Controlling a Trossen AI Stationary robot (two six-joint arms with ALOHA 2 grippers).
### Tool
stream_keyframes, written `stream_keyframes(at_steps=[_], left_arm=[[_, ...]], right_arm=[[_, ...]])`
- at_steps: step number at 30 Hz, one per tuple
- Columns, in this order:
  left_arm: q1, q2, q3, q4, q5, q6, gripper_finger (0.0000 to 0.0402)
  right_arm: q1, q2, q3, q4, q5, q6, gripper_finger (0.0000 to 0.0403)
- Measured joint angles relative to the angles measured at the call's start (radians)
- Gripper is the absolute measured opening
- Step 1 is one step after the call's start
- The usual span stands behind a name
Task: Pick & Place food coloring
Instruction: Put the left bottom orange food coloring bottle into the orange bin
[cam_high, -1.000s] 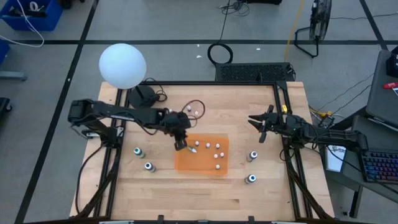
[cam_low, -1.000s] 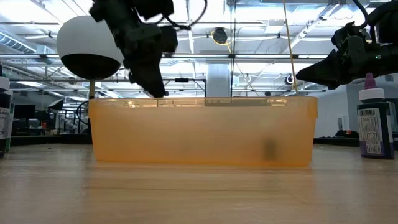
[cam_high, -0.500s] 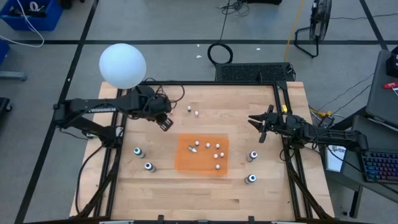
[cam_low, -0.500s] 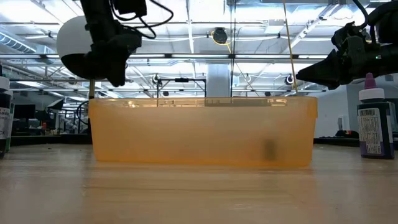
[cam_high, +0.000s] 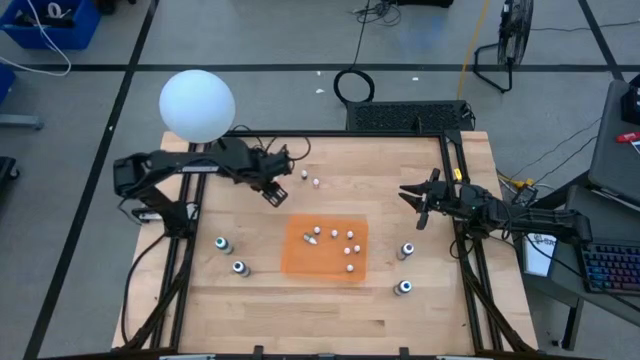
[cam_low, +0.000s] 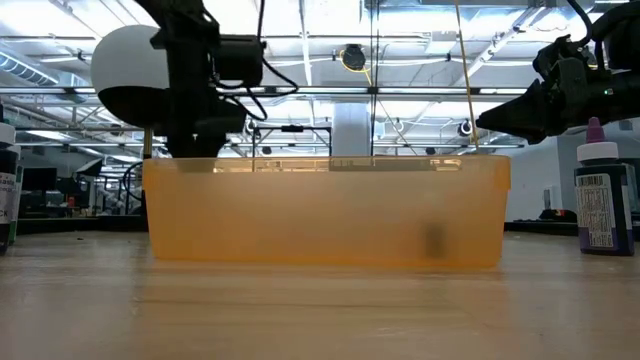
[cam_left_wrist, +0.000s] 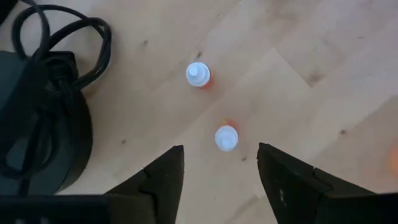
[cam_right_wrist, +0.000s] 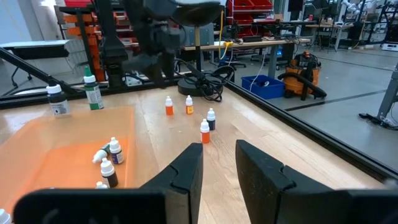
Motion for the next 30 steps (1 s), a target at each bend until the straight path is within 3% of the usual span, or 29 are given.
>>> stream_keyframes(at_steps=[17, 30], left_arm=[[0.047, 0.118, -0.002, 0.053, 0.042, 0.067, 0.0214], [0.09, 0.114, -0.13, 0.177, 0.105, 0.062, 0.0214]], right_arm=[[0.0, 0.0, 0.0, 0.0, 0.0, 0.0, 0.0084], [0.0, 0.0, 0.0, 0.0, 0.0, 0.0, 0.0084]])
